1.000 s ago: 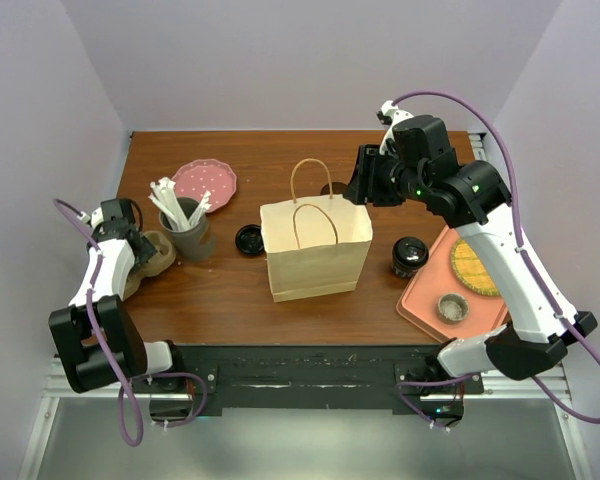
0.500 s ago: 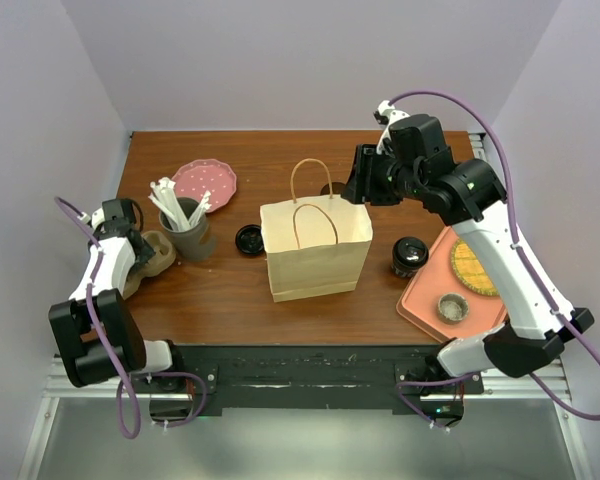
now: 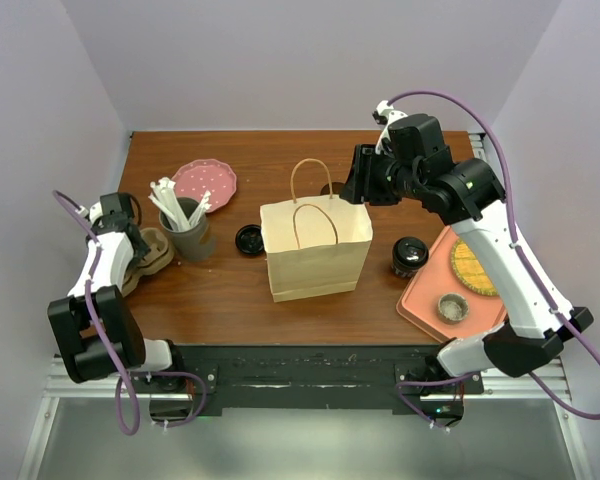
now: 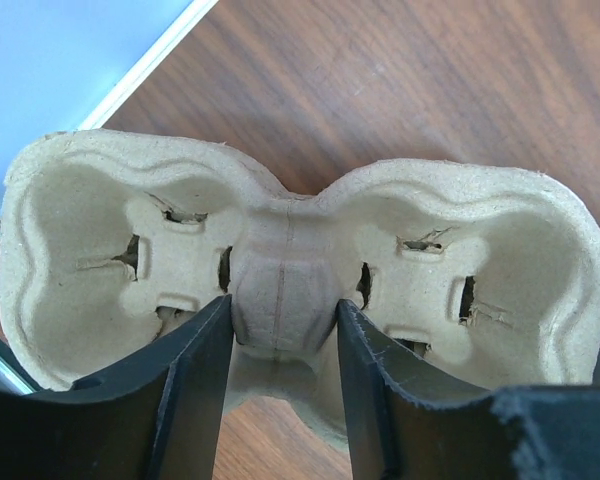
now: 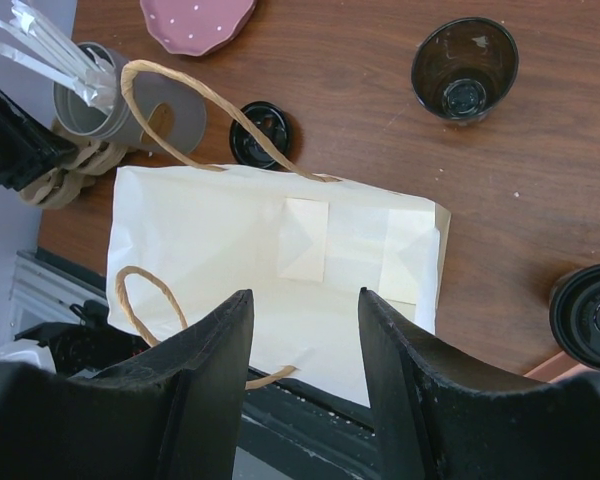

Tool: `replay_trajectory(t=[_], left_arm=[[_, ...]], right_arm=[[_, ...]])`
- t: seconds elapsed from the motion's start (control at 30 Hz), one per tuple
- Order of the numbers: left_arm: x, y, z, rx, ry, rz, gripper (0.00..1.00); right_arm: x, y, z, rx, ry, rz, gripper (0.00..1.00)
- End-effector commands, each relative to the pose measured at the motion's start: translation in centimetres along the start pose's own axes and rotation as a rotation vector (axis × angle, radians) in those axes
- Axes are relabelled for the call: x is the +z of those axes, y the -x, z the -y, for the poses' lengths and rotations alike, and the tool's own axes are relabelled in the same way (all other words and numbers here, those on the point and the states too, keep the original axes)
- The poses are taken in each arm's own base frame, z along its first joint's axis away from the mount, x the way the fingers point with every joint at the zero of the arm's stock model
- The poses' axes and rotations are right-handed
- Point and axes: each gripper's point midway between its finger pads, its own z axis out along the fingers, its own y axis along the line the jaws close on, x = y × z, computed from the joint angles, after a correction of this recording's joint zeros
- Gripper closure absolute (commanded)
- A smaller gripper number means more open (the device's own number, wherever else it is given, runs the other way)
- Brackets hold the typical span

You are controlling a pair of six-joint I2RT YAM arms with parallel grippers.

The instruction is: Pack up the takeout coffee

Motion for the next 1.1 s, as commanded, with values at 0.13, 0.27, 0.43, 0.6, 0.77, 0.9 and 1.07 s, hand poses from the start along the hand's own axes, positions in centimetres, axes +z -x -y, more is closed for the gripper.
replay_trajectory(t=[0.13,0.27,0.43,0.6,0.77,0.9,1.07], left_arm=[[-1.5,3.3,0.2,-0.022,-0.013,0.075,0.52],[-2.0,3.7,0.1,-0.031,-0.010,0.081,0.54],[-3.6,5.4,0.1,-0.051,-0.021,0.115,0.55],[-6.2,8.9,0.6,-0.094,-0.054,0.181,0.55],[-8.5,11.4,1.3,-0.126,-0.110,0.237,0.56],[-10.8,12.7,2.1,-0.166,-0.202,0.290,0.56],[-16.2,13.4,4.4,-0.131,-0.333,0.290,0.56]], right_arm=[[0.1,0.8,-1.3,0.012,0.049,0.022,0.50],[0.2,0.8,-1.5,0.015,0.056,0.018,0.50],[0.0,0.7,-1.4,0.013,0.048,0.010,0.49],[-0.9,1.0,-1.2,0.007,0.033,0.018,0.48],[-2.1,0.8,-1.0,0.006,0.027,0.015,0.48],[-2.8,0.5,-0.9,0.012,0.036,0.026,0.47],[-4.3,0.1,-0.9,0.018,0.066,0.045,0.48]])
